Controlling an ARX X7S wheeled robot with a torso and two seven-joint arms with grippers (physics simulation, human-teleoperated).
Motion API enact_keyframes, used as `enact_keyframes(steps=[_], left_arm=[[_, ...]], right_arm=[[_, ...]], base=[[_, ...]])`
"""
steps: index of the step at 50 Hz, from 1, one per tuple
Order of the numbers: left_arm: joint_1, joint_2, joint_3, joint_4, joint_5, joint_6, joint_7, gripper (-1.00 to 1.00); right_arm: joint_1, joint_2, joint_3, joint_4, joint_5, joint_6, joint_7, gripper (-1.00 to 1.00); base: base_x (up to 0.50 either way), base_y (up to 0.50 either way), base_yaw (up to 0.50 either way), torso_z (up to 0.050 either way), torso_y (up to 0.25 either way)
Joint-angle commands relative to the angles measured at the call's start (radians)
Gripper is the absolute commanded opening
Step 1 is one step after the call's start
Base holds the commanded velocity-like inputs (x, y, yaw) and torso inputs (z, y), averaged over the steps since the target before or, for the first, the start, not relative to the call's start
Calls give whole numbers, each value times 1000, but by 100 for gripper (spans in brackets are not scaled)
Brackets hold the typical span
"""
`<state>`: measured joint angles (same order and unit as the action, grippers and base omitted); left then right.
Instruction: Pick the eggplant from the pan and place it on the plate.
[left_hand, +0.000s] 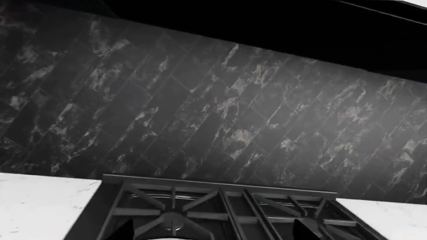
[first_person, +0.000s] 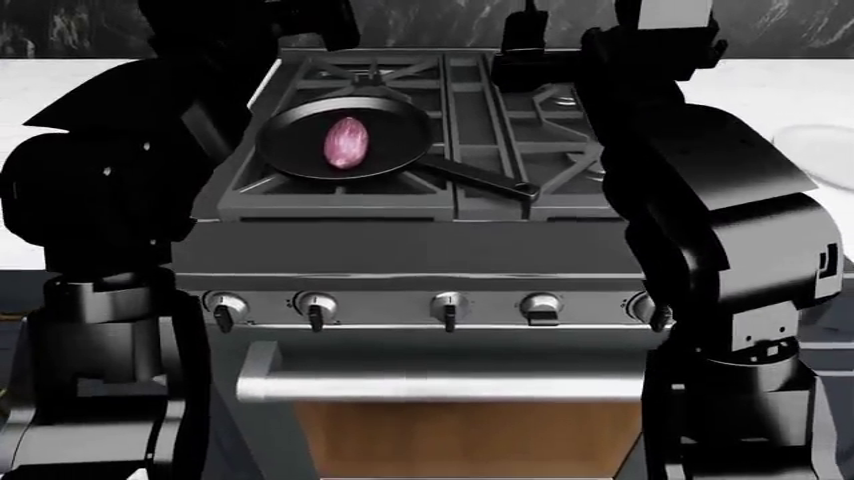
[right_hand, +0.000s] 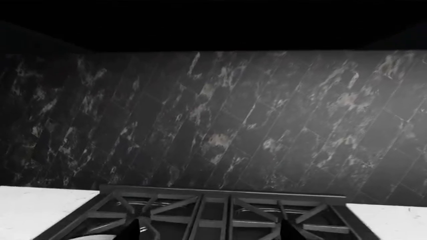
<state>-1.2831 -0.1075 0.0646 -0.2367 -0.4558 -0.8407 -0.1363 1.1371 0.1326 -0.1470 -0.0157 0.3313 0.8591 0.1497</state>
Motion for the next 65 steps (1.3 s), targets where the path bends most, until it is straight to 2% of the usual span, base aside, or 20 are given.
enact_keyframes(steps=[1, 39, 49, 53, 56, 65], left_arm=[[5, -3, 8, -3, -11, 10, 0, 100], [-6, -12, 32, 7, -44, 23, -13, 100], [3, -29, 6, 144, -100, -96, -70, 100], [19, -55, -34, 252, -154, -193, -104, 100], [15, -57, -33, 256, -159, -200, -105, 100], [-9, -22, 45, 3, -62, 28, -14, 100]], right_arm=[[-5, 3, -3, 3, 15, 1, 1, 100], [-5, 11, -17, 12, 42, -30, 14, 100], [-10, 14, -18, 4, 53, -27, 17, 100], [-10, 15, -19, 7, 55, -32, 18, 100], [-10, 16, -20, 8, 57, -33, 19, 100], [-10, 18, -25, 8, 62, -34, 24, 100]], base=[[137, 0, 0, 0, 0], [144, 0, 0, 0, 0], [145, 0, 0, 0, 0], [146, 0, 0, 0, 0], [141, 0, 0, 0, 0], [145, 0, 0, 0, 0]])
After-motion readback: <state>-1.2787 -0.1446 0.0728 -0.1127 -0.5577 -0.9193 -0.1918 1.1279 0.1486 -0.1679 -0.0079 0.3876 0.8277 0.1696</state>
